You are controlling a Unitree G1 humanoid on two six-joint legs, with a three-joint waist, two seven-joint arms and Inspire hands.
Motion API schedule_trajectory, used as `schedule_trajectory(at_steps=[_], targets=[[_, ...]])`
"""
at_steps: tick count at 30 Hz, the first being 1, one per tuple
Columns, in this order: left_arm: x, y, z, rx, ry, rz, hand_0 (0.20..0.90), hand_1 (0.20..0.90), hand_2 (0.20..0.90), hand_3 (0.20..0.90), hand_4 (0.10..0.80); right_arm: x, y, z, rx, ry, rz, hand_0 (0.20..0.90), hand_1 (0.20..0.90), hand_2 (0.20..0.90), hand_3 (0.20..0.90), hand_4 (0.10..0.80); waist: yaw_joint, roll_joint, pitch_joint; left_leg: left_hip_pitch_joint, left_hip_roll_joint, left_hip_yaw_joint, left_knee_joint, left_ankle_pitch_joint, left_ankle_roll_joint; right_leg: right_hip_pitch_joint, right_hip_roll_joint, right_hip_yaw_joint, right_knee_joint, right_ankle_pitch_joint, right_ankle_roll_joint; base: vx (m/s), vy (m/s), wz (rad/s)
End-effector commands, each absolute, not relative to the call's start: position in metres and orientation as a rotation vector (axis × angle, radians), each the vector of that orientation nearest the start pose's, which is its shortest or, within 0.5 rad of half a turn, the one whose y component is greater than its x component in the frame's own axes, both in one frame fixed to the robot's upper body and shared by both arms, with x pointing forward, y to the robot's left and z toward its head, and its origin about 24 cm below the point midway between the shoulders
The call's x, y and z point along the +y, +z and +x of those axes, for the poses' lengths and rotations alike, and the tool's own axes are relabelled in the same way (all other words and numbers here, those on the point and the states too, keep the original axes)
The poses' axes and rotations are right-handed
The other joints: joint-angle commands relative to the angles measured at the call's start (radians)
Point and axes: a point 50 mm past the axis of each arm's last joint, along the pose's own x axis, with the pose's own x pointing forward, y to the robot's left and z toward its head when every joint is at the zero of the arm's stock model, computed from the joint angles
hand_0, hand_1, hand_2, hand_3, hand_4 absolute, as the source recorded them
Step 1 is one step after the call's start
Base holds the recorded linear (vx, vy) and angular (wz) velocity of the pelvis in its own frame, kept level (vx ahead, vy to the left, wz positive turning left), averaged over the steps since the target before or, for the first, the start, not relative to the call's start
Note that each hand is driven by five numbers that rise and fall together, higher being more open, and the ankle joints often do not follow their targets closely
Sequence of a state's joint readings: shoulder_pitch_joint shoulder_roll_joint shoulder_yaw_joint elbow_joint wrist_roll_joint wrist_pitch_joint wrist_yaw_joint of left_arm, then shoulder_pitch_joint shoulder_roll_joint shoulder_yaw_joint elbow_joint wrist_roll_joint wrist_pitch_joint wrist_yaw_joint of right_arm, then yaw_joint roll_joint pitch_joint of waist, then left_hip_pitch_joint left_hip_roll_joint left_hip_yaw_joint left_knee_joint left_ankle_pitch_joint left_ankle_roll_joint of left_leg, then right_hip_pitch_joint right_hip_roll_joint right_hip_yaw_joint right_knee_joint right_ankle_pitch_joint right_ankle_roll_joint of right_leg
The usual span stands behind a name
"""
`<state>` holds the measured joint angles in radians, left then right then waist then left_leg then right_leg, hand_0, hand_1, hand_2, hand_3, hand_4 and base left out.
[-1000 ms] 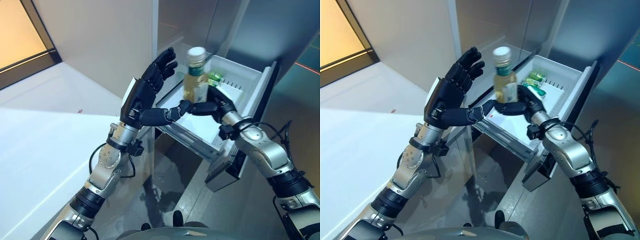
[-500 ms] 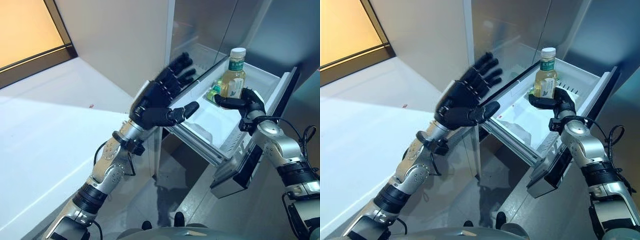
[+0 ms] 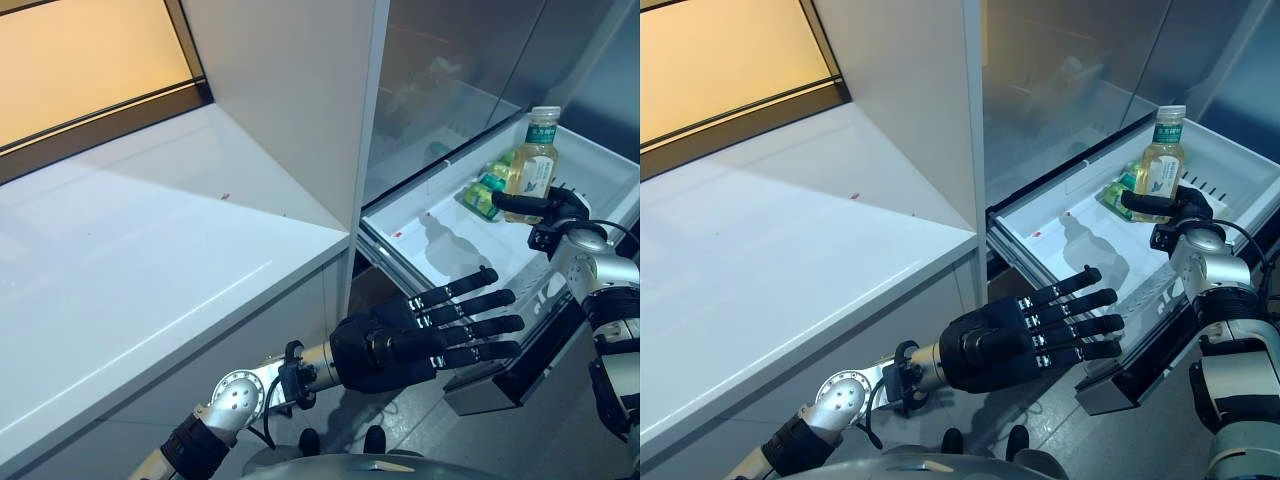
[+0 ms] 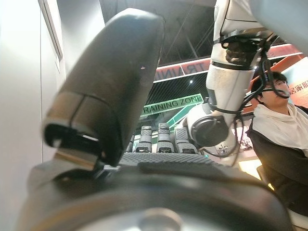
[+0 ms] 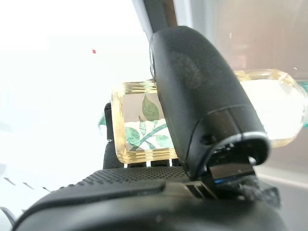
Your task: Put drinks into fridge and close the fridge
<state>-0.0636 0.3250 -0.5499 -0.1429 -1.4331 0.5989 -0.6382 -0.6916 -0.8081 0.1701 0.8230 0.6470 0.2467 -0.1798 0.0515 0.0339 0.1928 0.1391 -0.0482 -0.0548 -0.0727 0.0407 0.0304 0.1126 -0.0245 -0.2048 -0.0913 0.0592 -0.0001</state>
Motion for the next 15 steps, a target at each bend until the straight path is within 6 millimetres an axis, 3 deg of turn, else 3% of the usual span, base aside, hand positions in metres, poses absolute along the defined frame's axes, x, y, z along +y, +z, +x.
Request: schedule_trajectory(at_steps=[1,4,9,12,15], targets=[[0.036,0.067,0.165,0.507,-1.428,-1.328,0.9,0.9,0.9,0.9,0.8,-0.351,0.259,0.352,-0.187,-0.493,-0.204,0.3,0.3,0.3,0.2,0.1,0.039,-0.057,-0.088,-0.064,0.024,0.033,0.118,-0.121,-0.045,0.007,0.021,0.005,0.123,-0.159,-0.008,-0.04,-0.023,0.16],[0.045,0.039,0.165,0.58,-1.282,-1.266,0.9,0.9,0.9,0.9,0.8,-0.358,0.244,0.349,-0.115,-0.493,-0.243,0.3,0.3,0.3,0.2,0.1,0.048,-0.048,-0.077,-0.078,0.029,0.025,0.122,-0.11,-0.054,0.001,0.02,-0.008,0.128,-0.162,-0.011,-0.039,-0.024,0.15],[0.08,-0.026,0.155,0.681,-1.013,-1.08,0.9,0.9,0.9,0.9,0.8,-0.372,0.223,0.342,-0.005,-0.494,-0.312,0.3,0.3,0.3,0.2,0.1,0.062,-0.03,-0.057,-0.1,0.03,0.017,0.132,-0.098,-0.064,-0.013,0.015,-0.026,0.137,-0.165,-0.016,-0.027,-0.012,0.19],[0.105,-0.064,0.136,0.766,-0.89,-1.087,0.9,0.9,0.9,0.9,0.8,-0.379,0.21,0.34,0.064,-0.482,-0.347,0.3,0.3,0.3,0.2,0.1,0.068,-0.021,-0.047,-0.106,0.029,0.017,0.135,-0.093,-0.068,-0.019,0.011,-0.032,0.143,-0.167,-0.016,0.004,0.008,0.13],[0.122,-0.089,0.118,0.811,-0.775,-1.111,0.9,0.9,0.9,0.9,0.8,-0.382,0.196,0.338,0.124,-0.462,-0.376,0.3,0.3,0.3,0.2,0.1,0.071,-0.018,-0.044,-0.105,0.029,0.023,0.133,-0.09,-0.07,-0.02,0.009,-0.034,0.143,-0.167,-0.016,0.044,0.004,0.11]])
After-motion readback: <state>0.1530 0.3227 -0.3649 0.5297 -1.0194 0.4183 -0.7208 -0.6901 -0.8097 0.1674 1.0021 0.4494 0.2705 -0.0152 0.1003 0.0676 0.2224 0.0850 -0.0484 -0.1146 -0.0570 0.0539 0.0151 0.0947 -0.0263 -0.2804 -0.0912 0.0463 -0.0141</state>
